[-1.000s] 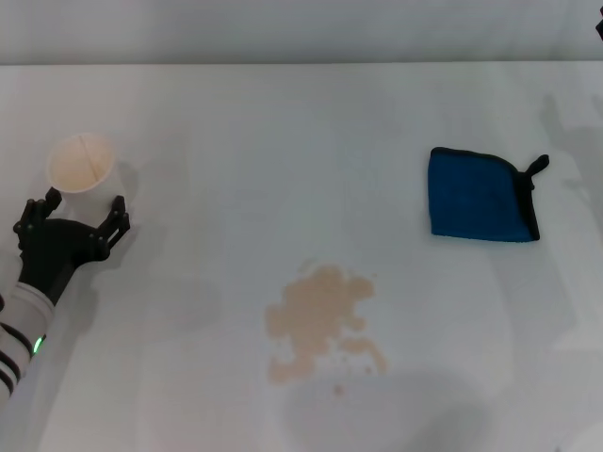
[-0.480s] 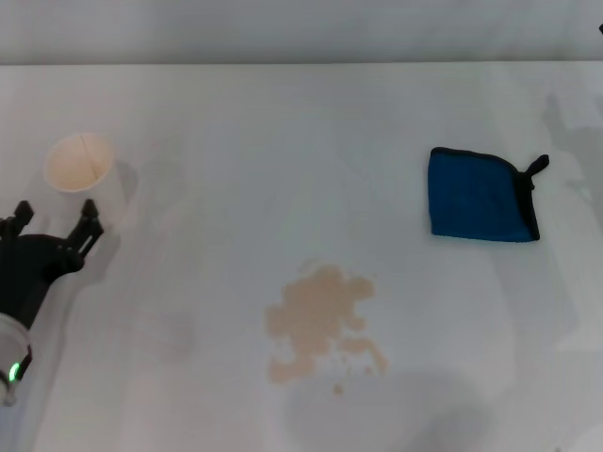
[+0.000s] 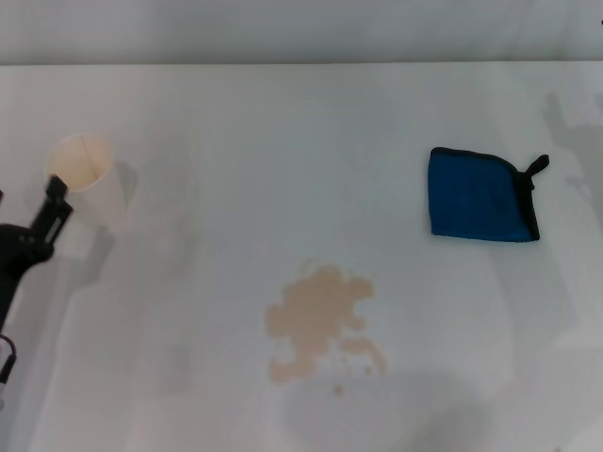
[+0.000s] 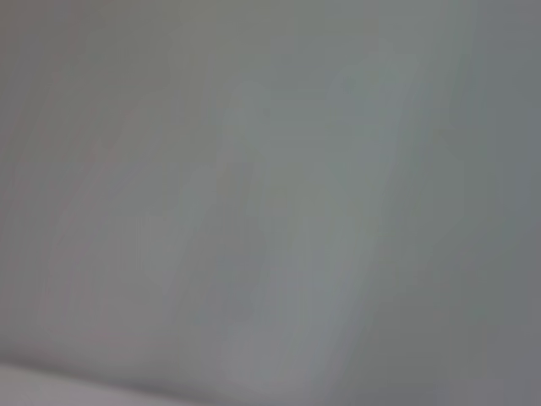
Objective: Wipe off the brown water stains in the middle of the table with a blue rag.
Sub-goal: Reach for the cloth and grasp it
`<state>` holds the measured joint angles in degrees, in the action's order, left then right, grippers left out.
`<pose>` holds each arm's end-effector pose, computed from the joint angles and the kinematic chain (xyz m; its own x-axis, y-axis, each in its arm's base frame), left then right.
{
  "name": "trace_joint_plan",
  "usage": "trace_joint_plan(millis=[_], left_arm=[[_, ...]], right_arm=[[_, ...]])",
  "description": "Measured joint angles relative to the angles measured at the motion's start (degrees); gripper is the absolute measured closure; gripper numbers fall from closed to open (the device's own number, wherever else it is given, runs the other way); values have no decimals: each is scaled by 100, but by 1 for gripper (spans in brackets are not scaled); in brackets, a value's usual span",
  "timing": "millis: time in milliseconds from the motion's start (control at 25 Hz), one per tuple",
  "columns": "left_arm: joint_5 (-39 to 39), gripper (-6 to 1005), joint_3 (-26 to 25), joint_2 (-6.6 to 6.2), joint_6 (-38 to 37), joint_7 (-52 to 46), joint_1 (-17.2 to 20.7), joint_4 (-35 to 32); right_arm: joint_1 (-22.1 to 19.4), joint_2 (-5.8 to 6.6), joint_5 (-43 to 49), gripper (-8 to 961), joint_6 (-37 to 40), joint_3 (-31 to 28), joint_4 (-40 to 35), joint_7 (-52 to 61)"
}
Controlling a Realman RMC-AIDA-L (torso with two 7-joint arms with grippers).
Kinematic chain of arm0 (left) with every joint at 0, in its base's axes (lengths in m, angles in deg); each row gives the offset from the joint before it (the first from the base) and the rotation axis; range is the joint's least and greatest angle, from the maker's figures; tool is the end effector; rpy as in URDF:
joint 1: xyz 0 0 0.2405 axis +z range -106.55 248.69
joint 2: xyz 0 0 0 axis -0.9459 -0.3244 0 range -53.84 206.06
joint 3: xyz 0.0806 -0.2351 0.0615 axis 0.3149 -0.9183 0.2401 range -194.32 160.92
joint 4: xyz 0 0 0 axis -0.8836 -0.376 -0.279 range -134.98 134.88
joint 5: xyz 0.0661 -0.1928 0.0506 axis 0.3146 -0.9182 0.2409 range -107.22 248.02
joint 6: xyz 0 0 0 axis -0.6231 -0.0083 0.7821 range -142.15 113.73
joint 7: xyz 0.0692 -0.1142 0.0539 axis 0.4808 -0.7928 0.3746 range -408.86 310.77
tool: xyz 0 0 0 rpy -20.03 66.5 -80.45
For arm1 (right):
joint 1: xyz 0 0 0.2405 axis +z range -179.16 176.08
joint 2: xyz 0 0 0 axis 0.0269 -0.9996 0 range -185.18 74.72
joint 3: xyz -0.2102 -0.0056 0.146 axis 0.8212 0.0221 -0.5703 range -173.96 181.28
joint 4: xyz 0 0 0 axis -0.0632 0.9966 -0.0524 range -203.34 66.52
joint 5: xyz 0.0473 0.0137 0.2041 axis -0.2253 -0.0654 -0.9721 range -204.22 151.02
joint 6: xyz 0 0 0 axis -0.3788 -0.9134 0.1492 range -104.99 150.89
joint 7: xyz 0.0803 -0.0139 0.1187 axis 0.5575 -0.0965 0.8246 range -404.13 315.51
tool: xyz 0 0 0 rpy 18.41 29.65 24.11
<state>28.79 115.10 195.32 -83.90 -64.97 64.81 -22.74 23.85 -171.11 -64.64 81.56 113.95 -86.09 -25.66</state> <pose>-0.3440 0.2429 -0.0367 0.5055 0.0166 0.8627 0.8579 -0.1171 -0.5004 0.3253 0.3691 0.0312 0.5168 0.0973 -0.8506 -0.8527 -0.0305 -0.5215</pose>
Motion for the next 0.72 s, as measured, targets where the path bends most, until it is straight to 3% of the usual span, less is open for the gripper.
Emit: trace_joint_plan(millis=[160, 280, 360, 520, 720], left_arm=[[-113, 118, -47, 7, -658, -739, 73, 4], [-522, 119, -61, -5, -897, -1267, 73, 132], [-707, 120, -61, -9, -1008, -1398, 46, 252], [-773, 121, -61, -18, -1162, -1435, -3, 442], [-825, 123, -31, -21, -1158, -1455, -155, 637]], right_arm=[[39, 69, 199, 160, -27, 95, -18, 635], [131, 250, 983, 160, -95, 148, -24, 1652], [254, 448, 1831, 160, -162, 147, -91, 2486], [606, 1024, 3859, 161, -512, 116, -610, 4266], [1159, 1606, 6378, 162, -797, 95, -1274, 6071]])
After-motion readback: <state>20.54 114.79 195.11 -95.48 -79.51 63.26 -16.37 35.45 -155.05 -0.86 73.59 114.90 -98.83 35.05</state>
